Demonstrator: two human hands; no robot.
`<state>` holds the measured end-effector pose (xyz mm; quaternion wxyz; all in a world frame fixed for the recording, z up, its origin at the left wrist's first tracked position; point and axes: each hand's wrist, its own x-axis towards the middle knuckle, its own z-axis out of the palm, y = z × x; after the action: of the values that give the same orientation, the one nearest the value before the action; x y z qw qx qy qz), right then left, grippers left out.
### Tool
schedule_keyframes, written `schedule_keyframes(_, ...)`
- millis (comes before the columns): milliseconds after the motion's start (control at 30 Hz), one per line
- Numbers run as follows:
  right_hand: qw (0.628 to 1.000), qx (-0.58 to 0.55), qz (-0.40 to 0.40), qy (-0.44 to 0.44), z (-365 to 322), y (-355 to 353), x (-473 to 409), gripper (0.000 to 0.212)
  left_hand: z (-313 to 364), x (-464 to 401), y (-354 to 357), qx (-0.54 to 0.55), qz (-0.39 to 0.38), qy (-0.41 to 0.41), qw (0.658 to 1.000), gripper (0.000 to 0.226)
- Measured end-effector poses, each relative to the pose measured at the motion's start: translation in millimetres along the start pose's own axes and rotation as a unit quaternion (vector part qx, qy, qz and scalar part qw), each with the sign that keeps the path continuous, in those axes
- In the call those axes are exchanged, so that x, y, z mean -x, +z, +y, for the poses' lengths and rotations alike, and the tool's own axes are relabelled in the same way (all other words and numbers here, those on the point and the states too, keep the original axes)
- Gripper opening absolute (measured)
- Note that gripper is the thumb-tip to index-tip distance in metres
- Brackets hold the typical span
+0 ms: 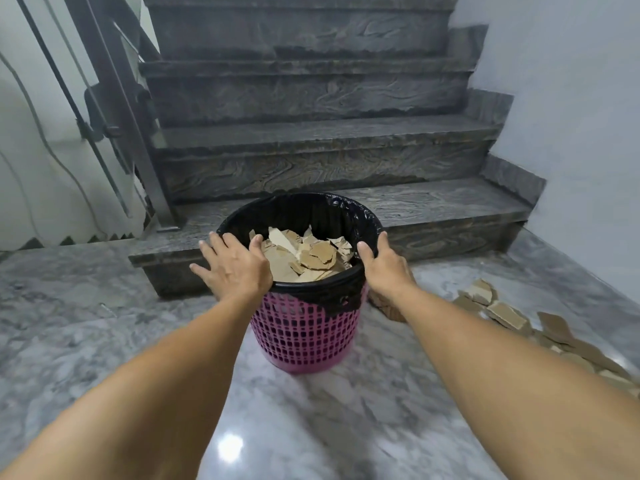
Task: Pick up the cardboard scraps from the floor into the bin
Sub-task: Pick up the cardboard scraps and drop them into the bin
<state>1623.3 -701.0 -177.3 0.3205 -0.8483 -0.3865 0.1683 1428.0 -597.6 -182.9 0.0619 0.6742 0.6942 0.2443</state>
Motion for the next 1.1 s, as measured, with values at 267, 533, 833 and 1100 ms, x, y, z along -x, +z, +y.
schedule_keyframes(267,0.983,0.091,-0.159,0.031,38.4,-87.4,26.7,0.076,53.9,23.6,-15.8,-0.08,-0.009,0.219,0.972,0.047)
schedule_keyframes(533,0.963,0.11,-0.184,0.165,133.1,-185.4,65.9,0.069,154.2,132.1,3.2,0.059,-0.153,0.472,0.866,0.03)
schedule_keyframes(833,0.924,0.156,-0.207,0.282,308.4,-211.1,165.4,0.067,187.4,301.8,102.8,-0.1,-0.46,0.488,0.735,0.071)
schedule_keyframes(1100,0.85,0.182,-0.229,0.438,422.2,-160.4,260.3,0.08,183.3,407.9,175.5,-0.172,-0.516,0.543,0.64,0.074)
